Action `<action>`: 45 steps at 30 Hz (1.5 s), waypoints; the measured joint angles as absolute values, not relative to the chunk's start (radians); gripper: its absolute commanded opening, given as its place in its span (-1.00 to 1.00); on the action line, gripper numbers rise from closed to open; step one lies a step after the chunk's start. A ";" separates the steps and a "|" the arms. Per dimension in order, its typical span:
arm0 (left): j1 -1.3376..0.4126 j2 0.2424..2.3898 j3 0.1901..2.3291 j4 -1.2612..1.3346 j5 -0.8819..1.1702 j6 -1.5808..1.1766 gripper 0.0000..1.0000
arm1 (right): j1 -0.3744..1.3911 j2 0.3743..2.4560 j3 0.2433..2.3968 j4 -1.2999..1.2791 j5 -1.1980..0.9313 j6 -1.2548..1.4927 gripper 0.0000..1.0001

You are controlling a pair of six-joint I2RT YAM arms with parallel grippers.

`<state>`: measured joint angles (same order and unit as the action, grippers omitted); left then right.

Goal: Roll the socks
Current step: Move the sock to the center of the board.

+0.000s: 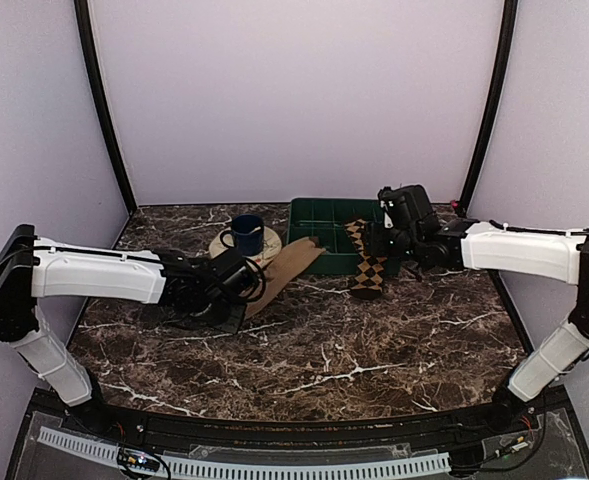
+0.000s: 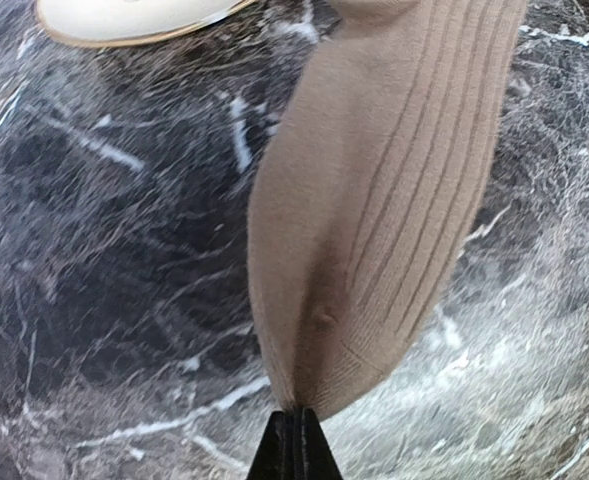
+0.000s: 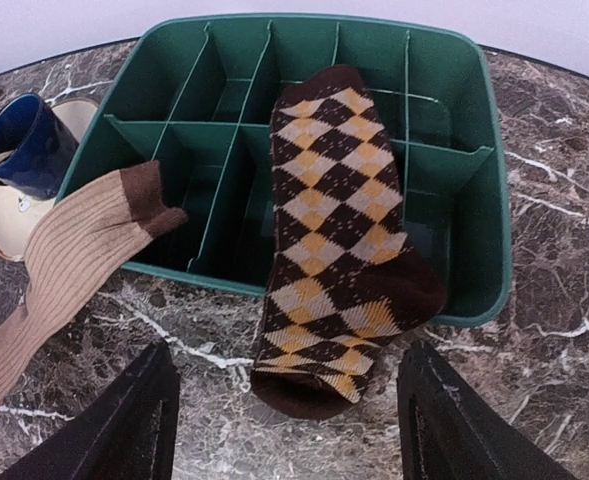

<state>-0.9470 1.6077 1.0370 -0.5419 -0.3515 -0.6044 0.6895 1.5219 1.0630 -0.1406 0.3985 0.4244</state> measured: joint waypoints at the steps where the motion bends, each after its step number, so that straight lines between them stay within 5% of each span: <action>1: -0.948 1.594 1.029 -0.552 -0.354 -0.611 -1.00 | 0.698 1.522 1.052 -0.130 0.396 0.429 0.37; 25: -1.151 1.540 0.859 -0.762 -0.392 -0.960 -1.00 | 0.825 1.737 0.958 0.184 0.174 0.582 0.40; 45: -1.168 1.406 0.752 -0.809 -0.407 -1.084 -1.00 | 0.921 2.094 1.378 0.034 0.144 0.539 0.39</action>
<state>-1.1683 1.4063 0.7525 -0.8089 -0.4072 -1.0843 0.9207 2.0945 1.3785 0.0341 0.1440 0.5388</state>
